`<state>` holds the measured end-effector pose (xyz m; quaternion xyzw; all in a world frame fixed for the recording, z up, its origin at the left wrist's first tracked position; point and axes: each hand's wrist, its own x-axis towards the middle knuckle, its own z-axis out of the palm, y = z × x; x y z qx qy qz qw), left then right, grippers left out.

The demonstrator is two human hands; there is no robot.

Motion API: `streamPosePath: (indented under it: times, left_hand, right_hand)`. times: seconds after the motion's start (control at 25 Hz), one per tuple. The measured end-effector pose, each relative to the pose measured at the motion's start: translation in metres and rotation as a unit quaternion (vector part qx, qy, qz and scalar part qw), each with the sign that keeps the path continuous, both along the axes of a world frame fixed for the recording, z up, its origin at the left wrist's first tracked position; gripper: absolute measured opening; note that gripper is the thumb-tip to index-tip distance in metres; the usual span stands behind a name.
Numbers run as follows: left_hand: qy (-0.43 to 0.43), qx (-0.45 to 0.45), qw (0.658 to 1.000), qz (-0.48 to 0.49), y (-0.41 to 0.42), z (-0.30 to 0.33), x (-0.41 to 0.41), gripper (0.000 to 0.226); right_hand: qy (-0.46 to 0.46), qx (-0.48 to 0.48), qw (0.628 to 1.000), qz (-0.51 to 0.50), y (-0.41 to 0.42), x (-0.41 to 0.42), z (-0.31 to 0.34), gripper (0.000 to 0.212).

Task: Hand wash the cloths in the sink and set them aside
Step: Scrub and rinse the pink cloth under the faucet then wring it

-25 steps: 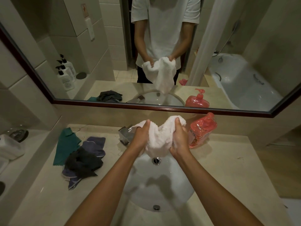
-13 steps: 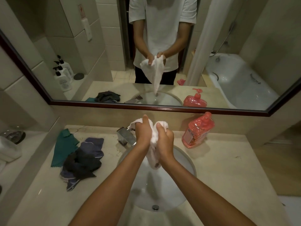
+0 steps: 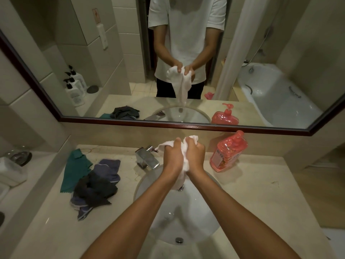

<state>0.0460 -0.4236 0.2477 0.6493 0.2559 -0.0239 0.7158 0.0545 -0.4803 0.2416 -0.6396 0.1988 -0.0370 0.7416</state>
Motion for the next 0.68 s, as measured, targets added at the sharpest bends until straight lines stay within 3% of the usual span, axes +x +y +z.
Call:
streamPosePath:
  times: [0.12, 0.2, 0.48, 0.6, 0.68]
  left_hand:
    - [0.005, -0.039, 0.998, -0.055, 0.007, -0.008, 0.002, 0.037]
    - [0.006, -0.036, 0.998, -0.052, 0.02, -0.01, 0.007, 0.04]
    - [0.004, -0.082, 0.993, -0.083, 0.044, 0.0, 0.008, 0.046]
    - [0.0, -0.127, 0.989, -0.069, 0.04, 0.012, 0.009, 0.05]
    - [-0.007, -0.129, 0.99, -0.061, 0.039, 0.017, 0.011, 0.049]
  right_hand:
    - [0.036, 0.042, 0.998, 0.005, -0.008, 0.008, -0.008, 0.018]
    - [0.082, 0.057, 0.995, 0.02, -0.014, 0.006, -0.02, 0.026]
    - [0.135, 0.035, 0.986, 0.09, -0.046, -0.007, -0.036, 0.029]
    - [0.176, -0.052, 0.971, 0.156, -0.053, -0.009, -0.026, 0.039]
    - [0.138, -0.193, 0.957, 0.166, -0.059, -0.015, -0.019, 0.052]
